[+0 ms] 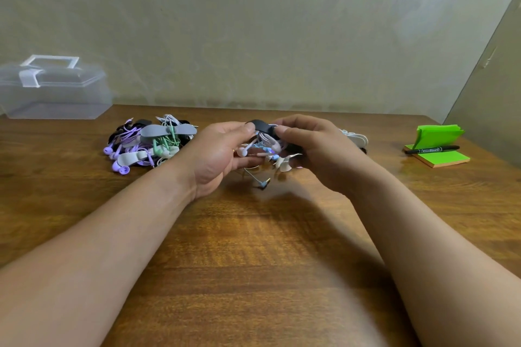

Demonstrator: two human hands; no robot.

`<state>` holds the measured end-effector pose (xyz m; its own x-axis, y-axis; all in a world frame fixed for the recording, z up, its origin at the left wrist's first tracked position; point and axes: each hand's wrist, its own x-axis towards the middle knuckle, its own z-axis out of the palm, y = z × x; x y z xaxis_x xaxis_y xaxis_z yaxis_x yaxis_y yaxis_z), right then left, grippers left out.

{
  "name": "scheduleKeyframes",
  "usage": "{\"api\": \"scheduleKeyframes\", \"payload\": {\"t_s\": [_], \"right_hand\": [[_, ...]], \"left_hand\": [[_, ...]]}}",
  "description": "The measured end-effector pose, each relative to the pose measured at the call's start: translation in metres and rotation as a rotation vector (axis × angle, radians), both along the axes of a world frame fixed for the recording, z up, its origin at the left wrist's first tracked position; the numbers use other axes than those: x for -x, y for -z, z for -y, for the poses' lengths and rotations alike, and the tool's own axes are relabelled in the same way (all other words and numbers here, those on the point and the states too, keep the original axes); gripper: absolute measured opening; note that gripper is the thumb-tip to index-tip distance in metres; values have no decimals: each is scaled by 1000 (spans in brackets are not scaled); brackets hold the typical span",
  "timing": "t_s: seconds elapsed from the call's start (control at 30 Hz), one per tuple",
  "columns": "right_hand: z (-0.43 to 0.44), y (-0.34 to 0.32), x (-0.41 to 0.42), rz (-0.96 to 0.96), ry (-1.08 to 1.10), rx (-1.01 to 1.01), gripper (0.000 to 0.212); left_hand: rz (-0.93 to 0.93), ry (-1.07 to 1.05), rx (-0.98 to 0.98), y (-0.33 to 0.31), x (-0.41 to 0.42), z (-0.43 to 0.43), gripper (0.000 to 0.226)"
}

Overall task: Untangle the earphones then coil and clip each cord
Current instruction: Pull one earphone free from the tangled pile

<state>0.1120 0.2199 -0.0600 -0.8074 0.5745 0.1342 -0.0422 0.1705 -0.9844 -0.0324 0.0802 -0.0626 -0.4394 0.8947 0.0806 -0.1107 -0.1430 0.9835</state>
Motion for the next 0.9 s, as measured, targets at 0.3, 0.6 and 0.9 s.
{"api": "scheduleKeyframes", "payload": {"t_s": [0.3, 0.6, 0.9], "right_hand": [[-9, -3, -6, -17, -47, 7, 37], [8, 11, 6, -47, -19, 9, 19], [15, 14, 12, 46, 40, -77, 16]], "left_hand": [[137, 217, 148, -4, -11, 7, 34], [281, 35, 19, -5, -2, 3, 31], [80, -43, 130, -2, 1, 3, 12]]}}
